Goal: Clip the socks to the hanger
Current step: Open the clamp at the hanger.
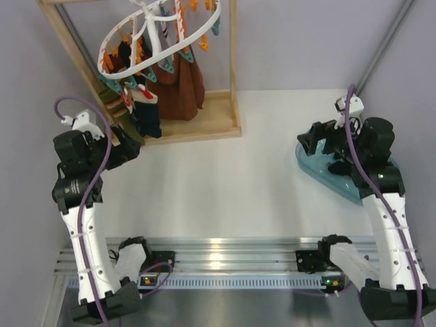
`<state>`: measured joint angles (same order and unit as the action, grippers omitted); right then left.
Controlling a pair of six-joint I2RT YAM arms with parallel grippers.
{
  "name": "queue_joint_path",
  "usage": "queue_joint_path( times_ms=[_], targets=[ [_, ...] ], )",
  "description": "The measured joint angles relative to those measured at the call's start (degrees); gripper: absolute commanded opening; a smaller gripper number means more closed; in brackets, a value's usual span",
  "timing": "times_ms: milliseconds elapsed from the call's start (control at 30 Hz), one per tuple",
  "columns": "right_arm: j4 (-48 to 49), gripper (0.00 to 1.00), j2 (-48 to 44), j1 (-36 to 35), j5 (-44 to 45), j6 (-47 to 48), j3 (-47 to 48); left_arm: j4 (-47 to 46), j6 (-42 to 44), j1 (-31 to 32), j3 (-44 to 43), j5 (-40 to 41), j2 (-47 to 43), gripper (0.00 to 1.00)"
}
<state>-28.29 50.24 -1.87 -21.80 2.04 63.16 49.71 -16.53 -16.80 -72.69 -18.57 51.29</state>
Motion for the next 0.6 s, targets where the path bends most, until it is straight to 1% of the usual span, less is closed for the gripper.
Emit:
queue_joint_path(
  times_ms=[100, 167, 267, 400, 500, 533, 600],
  targets=[
    [2.1, 1.0, 2.2, -0.4, -3.2, -1.0, 0.0, -3.8, 0.3, 0.0, 0.4, -5.6, -3.6, 0.92],
    [4.0, 1.0, 3.7, -1.7, -4.3, -2.0, 0.3, -10.5, -0.9, 0.0, 1.7, -10.1, -6.9, 0.88],
    [7.8, 1.0, 6.6, -6.8, -5.2, -3.0, 1.5, -20.9, -4.9, 0.0, 2.1, -15.5, -8.7, 0.84],
    [12.8, 1.0, 10.6, -14.5, -5.8, -3.4, 3.8, -35.7, -10.6, 0.0, 2.3, -19.6, -3.8, 0.79],
    [15.8, 0.98, 14.7, -19.4, -5.7, -3.3, 7.0, -46.2, -13.9, 0.1, 4.1, -20.7, 1.2, 0.65],
    [16.9, 0.97, 16.4, -21.1, -5.7, -3.2, 8.5, -48.9, -14.6, 0.2, 4.5, -21.0, 3.0, 0.56],
    [19.1, 0.94, 20.3, -23.7, -5.4, -3.1, 12.1, -52.6, -16.1, 0.8, 4.8, -21.1, 6.8, 0.53]
  ],
)
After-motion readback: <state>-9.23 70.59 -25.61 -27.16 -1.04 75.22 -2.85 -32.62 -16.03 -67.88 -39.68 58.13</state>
